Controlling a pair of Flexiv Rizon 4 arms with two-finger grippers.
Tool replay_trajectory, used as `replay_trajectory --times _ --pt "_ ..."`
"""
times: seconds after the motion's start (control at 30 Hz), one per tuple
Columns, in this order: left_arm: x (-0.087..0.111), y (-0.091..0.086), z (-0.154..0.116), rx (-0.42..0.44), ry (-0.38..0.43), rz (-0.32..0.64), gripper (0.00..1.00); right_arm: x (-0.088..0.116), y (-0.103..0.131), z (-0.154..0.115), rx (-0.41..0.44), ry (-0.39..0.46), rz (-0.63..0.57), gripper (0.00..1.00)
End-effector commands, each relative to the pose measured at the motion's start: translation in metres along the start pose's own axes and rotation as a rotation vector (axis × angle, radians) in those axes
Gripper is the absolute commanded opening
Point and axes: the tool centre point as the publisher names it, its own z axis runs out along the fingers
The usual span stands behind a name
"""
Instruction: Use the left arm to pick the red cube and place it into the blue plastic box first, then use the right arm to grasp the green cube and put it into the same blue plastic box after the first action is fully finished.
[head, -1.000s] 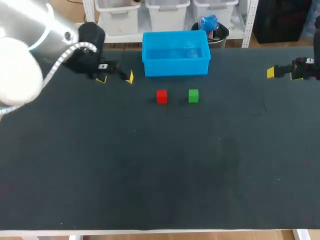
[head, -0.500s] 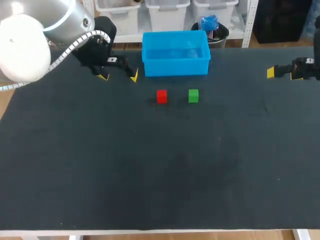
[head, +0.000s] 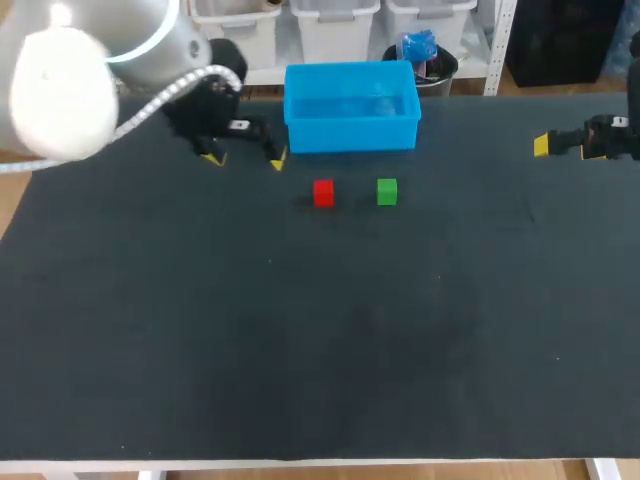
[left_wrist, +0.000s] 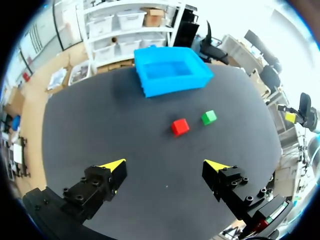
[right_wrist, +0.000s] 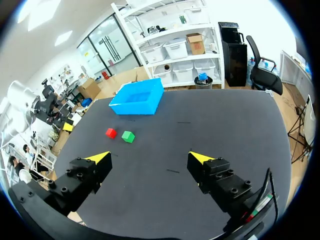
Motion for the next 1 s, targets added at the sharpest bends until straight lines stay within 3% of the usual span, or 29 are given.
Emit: replay_trajectory --times 0.03,0.33,0.57,1.0 --pt "-0.033 -0.020 0.023 -0.046 0.057 -0.004 1.00 0.000 0.000 0.001 0.001 0.001 0.000 1.00" --pt "-0.052 -0.031 0.043 -0.098 0.140 -0.097 1.00 0.000 0.000 0.001 0.001 0.001 0.000 1.00" --pt "-0.060 -0.038 0.050 -0.146 0.152 -0.128 1.00 0.000 0.000 0.001 0.001 0.001 0.000 1.00" --pt "-0.056 -0.046 0.066 -0.169 0.182 -0.191 1.00 0.000 0.000 0.001 0.001 0.001 0.000 1.00"
